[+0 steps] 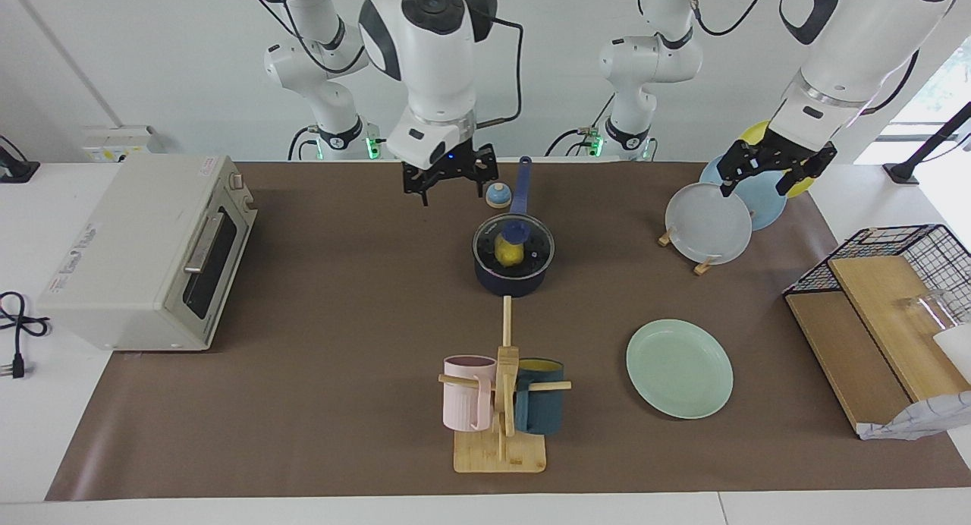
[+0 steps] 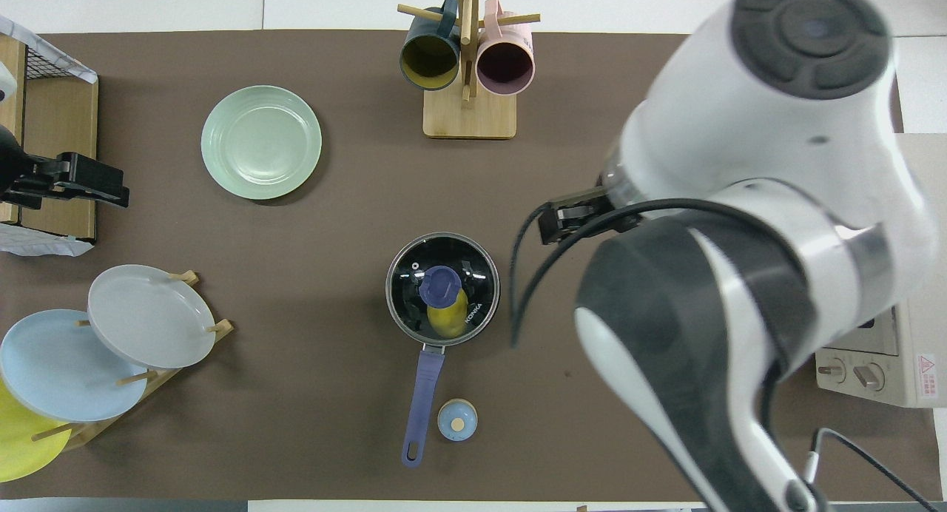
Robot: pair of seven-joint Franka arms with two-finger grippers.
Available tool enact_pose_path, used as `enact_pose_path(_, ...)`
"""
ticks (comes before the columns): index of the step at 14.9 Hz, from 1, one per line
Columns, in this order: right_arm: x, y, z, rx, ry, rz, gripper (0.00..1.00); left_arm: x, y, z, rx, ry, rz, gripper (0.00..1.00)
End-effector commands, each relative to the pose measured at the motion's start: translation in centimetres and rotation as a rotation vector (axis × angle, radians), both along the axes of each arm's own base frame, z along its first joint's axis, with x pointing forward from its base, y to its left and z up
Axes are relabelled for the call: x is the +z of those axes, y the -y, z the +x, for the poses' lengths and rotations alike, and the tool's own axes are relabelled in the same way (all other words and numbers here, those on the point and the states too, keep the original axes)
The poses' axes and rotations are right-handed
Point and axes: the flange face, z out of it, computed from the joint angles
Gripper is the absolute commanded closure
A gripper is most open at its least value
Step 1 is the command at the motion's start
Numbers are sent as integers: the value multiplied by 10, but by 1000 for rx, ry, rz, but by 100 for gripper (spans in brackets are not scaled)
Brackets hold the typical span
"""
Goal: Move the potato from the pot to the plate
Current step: 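Reach the right gripper over the saucepan and grasp the glass lid knob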
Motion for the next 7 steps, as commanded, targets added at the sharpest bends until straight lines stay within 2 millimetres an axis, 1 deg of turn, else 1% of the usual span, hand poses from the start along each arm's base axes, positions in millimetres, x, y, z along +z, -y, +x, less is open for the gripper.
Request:
enact_pose_path(1,-29,-52,-7,-15,53,11,0,2,-2,-6,1,2,-15,0)
enact_pose_path(2,-47,-74,-14,-2,61,1,0,2,-2,-5,1,3,-15,0)
enact_pose_path(3,-64,-89,-18,-6,63,-14,0,2,-2,-6,1,2,-15,0)
enact_pose_path(4,-80,-93,-18,1,59,-31,0,2,-2,-6,1,2,-15,0)
enact_pose_path(5,-96,-101,-22,19,63,-41,0,2,-2,-6,1,2,-15,0)
enact_pose_path(6,-106,-103,-25,33,73,-47,0,2,-2,-6,1,2,-15,0)
enact_pose_path(7,-110,-101,-27,51,79,-60,0,2,-2,-6,1,2,-15,0)
